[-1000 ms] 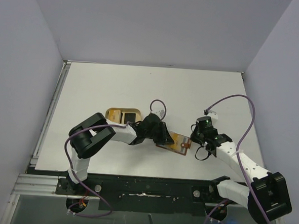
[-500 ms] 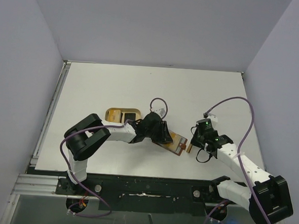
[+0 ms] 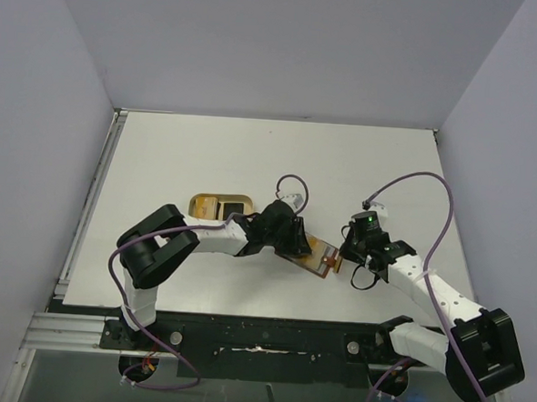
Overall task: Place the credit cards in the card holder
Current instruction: Insert the credit card into the card holder.
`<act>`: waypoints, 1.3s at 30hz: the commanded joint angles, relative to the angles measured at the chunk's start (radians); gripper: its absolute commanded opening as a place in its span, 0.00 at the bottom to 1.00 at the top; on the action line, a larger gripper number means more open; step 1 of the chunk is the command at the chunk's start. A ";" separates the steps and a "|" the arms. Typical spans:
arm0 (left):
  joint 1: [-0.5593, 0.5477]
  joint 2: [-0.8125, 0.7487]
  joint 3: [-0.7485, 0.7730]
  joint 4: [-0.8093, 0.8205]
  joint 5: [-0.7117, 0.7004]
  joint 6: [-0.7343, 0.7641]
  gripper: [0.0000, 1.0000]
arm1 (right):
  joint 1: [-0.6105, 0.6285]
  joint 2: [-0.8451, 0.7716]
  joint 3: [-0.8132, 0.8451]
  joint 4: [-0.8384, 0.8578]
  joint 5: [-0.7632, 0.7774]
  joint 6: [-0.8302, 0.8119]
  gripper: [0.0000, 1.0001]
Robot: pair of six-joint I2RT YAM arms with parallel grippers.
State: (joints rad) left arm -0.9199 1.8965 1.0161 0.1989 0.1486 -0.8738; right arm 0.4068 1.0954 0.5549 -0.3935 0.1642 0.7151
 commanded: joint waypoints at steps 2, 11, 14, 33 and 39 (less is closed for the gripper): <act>-0.017 0.033 0.053 0.056 0.015 0.079 0.25 | 0.006 0.041 0.002 0.099 -0.032 -0.020 0.00; -0.021 0.058 0.031 0.177 0.103 0.103 0.25 | 0.006 0.063 -0.016 0.140 -0.059 -0.014 0.00; -0.026 0.044 0.025 0.204 0.099 0.119 0.26 | 0.006 0.061 -0.019 0.146 -0.059 -0.019 0.00; 0.015 -0.155 -0.001 -0.066 -0.132 0.095 0.35 | -0.015 -0.087 0.093 -0.062 0.035 -0.034 0.00; 0.071 -0.137 0.009 -0.116 -0.087 0.159 0.44 | -0.013 -0.076 0.067 -0.017 -0.009 -0.008 0.00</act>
State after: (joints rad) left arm -0.8852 1.7775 0.9916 0.1200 0.0498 -0.7700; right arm 0.3981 1.0172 0.6075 -0.4500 0.1707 0.6907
